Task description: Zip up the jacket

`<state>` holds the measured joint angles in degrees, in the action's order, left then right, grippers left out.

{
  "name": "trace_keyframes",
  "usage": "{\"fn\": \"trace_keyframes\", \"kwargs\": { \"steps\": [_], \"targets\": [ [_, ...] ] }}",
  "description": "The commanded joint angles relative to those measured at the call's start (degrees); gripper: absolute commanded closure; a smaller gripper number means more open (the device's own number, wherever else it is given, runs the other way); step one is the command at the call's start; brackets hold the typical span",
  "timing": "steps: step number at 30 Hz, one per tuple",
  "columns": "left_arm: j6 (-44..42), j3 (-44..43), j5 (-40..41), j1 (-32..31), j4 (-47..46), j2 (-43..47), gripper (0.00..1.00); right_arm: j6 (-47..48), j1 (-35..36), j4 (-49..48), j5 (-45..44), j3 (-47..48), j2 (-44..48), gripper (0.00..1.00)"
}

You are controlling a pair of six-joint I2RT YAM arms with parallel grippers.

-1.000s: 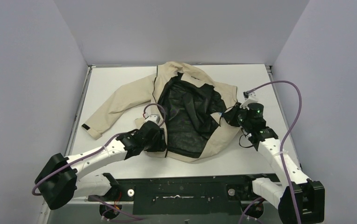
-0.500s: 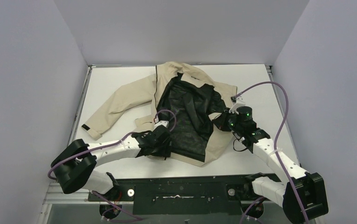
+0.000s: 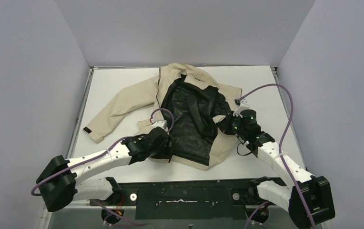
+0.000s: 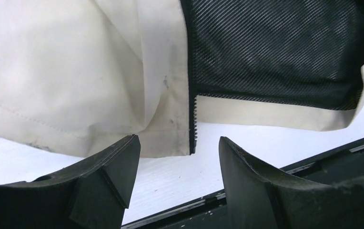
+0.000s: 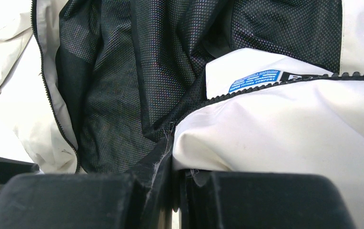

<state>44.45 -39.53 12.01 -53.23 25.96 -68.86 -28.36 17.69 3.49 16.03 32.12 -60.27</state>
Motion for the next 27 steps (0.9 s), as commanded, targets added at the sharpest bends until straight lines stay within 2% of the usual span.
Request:
{"fn": "trace_keyframes", "kwargs": {
  "steps": [1, 7, 27],
  "targets": [
    [1.3, -2.2, 1.1, -0.3, 4.3, -0.4, 0.39, 0.1, 0.5, -2.6, -1.0, 0.3, 0.4, 1.0],
    [1.7, -1.4, 2.5, -0.4, 5.5, -2.2, 0.39, 0.5, 0.7, -2.0, -1.5, 0.4, 0.5, 1.0],
    [0.4, -0.3, 2.9, -0.3, -0.1, -11.6, 0.42, 0.6, 1.0, -1.5, -2.7, -0.6, 1.9, 1.0]
  ]
}}
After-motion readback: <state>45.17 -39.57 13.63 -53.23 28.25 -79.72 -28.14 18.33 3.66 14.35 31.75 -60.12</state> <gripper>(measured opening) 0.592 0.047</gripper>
